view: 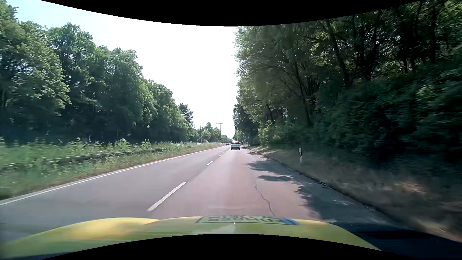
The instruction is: Follow the waypoints while adhering to traffic rules and regulations
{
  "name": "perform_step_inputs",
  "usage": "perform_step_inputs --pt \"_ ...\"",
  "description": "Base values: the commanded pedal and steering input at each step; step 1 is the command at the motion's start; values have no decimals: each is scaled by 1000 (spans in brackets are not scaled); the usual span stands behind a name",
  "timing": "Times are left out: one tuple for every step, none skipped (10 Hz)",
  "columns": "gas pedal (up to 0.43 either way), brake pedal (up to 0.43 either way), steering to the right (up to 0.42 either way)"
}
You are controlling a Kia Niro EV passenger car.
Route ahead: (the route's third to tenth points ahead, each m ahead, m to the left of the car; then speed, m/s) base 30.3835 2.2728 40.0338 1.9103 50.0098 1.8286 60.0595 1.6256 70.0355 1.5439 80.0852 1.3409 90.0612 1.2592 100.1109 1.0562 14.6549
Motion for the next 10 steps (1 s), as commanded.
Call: perform_step_inputs --pt "79 0 0" --pt "79 0 0" --pt "79 0 0" --pt "79 0 0" --pt "79 0 0" --pt "79 0 0" --pt "79 0 0" --pt "79 0 0" --pt "79 0 -1" --pt "79 0 -2"
